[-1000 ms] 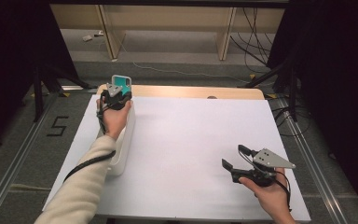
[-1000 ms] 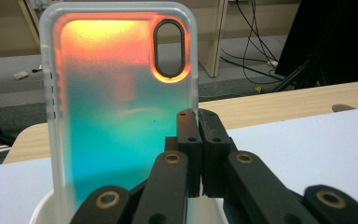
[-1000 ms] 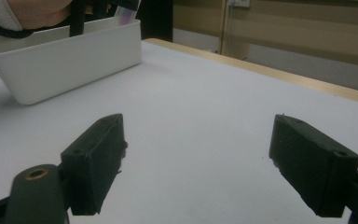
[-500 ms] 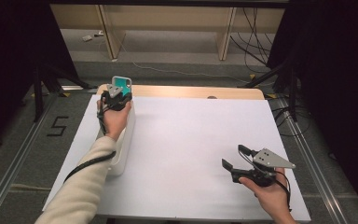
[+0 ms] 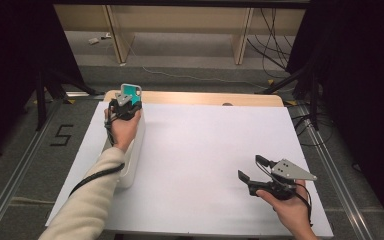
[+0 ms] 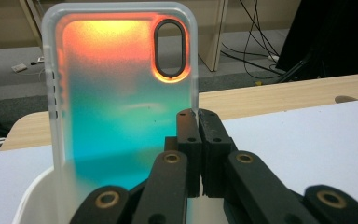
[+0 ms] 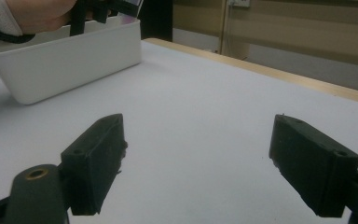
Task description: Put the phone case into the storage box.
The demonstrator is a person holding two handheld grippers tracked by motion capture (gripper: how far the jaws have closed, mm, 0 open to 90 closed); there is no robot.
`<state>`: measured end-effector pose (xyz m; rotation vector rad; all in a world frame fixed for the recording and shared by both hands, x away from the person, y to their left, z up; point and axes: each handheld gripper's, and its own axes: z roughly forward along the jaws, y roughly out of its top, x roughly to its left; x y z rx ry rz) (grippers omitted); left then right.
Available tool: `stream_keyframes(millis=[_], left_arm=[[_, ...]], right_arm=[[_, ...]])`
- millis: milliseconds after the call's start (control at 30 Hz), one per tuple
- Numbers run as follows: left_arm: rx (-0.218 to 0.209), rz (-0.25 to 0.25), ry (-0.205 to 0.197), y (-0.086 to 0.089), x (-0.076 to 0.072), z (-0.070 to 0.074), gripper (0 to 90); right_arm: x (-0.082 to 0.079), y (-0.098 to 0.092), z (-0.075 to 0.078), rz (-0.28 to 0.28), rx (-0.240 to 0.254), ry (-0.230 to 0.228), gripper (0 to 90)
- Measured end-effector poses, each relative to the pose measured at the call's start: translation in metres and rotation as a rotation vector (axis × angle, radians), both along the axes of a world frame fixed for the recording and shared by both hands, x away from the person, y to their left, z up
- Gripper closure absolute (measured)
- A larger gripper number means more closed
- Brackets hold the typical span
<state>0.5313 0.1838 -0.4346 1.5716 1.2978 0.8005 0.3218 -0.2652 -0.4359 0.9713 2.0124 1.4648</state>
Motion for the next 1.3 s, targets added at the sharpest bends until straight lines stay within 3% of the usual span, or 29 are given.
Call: stream_keyframes(millis=[1300], left_arm=[[0.003, 0.005, 0.012, 0.0016, 0.0009, -0.0038, 86.2]], right_arm=[[-0.0001, 0.0002, 0.0000, 0.002, 0.001, -0.003, 19.5]])
